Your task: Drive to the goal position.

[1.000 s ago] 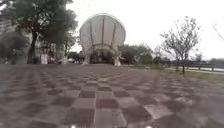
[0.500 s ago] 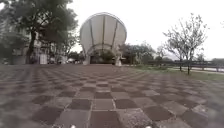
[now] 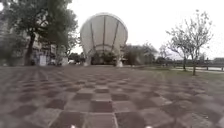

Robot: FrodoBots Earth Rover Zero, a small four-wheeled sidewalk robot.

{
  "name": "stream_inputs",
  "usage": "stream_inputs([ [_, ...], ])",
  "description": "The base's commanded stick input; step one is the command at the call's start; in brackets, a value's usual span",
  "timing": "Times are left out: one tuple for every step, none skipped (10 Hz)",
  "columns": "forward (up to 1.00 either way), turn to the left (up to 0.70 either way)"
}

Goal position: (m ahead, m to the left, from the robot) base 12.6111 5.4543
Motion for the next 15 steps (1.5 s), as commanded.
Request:
stream_inputs([
  [0.85, 0.0],
  [0.85, 0.0],
  [0.85, 0.0],
  [0.85, 0.0],
  [0.85, 0.0],
  [0.85, 0.0],
  [0.85, 0.0],
  [0.85, 0.0],
  [0.85, 0.0],
  [0.85, 0.0],
  [0.85, 0.0],
  [0.85, 0.0],
  [0.85, 0.0],
  [0.85, 0.0],
  [0.85, 0.0],
])
